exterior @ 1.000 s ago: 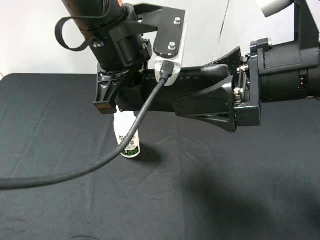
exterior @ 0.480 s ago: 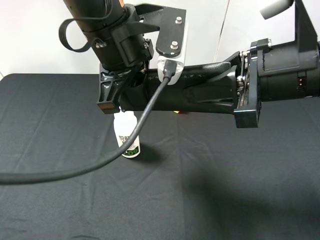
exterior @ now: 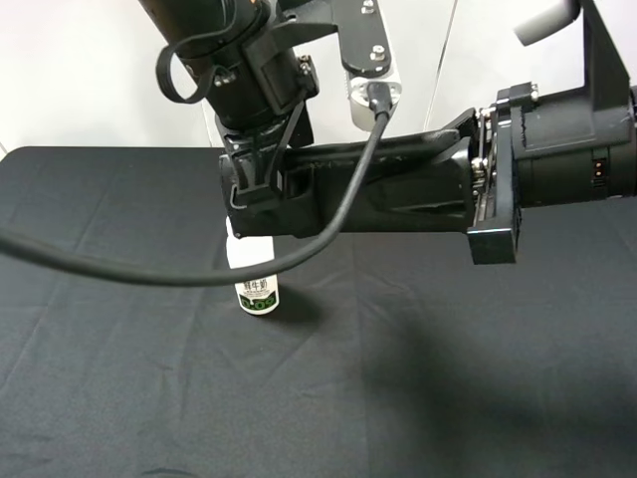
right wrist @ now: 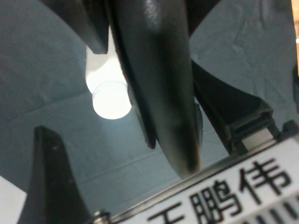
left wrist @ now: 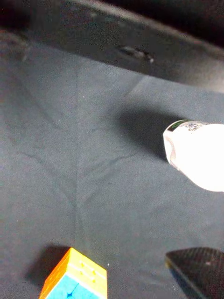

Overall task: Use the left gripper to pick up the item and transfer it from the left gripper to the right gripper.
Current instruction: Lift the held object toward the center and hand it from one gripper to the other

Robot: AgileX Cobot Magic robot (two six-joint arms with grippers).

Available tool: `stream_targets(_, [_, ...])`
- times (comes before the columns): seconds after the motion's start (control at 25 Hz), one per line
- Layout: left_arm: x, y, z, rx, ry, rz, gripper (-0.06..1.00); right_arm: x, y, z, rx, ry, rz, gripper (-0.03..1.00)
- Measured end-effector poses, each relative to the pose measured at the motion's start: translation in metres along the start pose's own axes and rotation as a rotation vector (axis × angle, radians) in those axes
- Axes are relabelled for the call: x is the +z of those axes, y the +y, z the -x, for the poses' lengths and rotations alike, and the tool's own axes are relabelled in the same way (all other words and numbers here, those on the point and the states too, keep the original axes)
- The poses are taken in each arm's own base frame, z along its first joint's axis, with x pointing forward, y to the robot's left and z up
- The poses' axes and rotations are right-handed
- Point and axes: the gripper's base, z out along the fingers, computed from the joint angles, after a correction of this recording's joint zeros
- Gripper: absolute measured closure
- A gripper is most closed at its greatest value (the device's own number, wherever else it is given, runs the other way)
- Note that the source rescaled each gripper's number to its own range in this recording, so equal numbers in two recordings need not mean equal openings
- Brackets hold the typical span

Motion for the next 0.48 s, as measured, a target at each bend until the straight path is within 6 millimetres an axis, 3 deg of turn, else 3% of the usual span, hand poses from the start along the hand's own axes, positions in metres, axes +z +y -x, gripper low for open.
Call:
stream_targets(0.28, [-0.004,-0.002,-0.001,-0.006,0.003,-0.004,-0.05,0.000,0.000,0.000,-0.002,0.001,0.004,0.96])
stream_targets(0.48, [-0.036,-0.009,-0.002,-0.012,-0.049,0.042,-0.05,0.000,0.000,0.000,-0.002,0.001,-0.003,0.96])
